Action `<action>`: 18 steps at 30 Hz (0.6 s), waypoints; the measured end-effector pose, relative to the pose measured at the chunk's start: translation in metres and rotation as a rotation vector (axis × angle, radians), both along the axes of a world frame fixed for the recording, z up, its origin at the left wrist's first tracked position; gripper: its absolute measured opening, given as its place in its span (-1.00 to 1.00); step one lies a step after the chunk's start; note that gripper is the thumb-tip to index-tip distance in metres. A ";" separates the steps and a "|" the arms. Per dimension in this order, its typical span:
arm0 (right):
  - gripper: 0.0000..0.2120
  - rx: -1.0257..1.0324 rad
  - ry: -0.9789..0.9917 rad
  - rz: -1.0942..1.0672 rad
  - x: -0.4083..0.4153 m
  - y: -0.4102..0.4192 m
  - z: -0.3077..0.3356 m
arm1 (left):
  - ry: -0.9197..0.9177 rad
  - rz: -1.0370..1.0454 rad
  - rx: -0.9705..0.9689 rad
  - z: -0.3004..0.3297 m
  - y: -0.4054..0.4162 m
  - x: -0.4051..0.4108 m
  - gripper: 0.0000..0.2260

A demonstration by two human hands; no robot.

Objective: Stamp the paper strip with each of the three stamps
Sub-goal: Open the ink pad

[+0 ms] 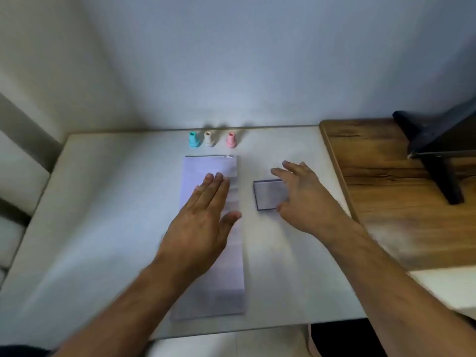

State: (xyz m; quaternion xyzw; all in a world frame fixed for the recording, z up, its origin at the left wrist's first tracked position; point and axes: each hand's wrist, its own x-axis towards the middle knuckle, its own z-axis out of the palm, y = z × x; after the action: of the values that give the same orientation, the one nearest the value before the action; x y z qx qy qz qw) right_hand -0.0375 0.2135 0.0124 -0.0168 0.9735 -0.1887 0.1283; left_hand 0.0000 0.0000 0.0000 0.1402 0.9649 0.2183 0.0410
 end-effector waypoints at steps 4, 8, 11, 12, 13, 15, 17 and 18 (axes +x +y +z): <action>-0.20 0.000 -0.005 -0.041 -0.006 0.012 0.002 | 0.072 -0.008 0.041 0.009 0.025 -0.016 -0.44; -0.21 -0.001 -0.007 -0.065 -0.007 0.010 0.000 | 0.061 -0.101 0.022 0.014 0.051 -0.035 -0.46; -0.26 -0.026 0.008 -0.066 -0.007 0.013 -0.002 | -0.023 -0.195 -0.080 0.011 0.067 -0.047 -0.48; -0.27 -0.036 0.007 -0.065 -0.007 0.014 -0.003 | -0.038 -0.211 -0.110 0.010 0.071 -0.050 -0.50; -0.27 -0.036 0.009 -0.071 -0.007 0.014 -0.004 | -0.044 -0.208 -0.130 0.009 0.072 -0.053 -0.53; -0.29 -0.042 0.017 -0.099 -0.006 0.015 -0.006 | -0.048 -0.180 -0.139 0.008 0.073 -0.060 -0.55; -0.29 -0.062 0.020 -0.133 -0.003 0.016 -0.008 | -0.067 -0.164 -0.142 0.007 0.073 -0.063 -0.54; -0.30 -0.068 0.020 -0.148 -0.002 0.018 -0.007 | -0.075 -0.161 -0.146 0.008 0.073 -0.064 -0.54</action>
State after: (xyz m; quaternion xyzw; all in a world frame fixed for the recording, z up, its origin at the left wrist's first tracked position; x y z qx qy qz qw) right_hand -0.0393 0.2318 0.0050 0.0488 0.9664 -0.2302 0.1037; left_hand -0.0644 0.0730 0.0080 0.2059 0.9615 0.1487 0.1047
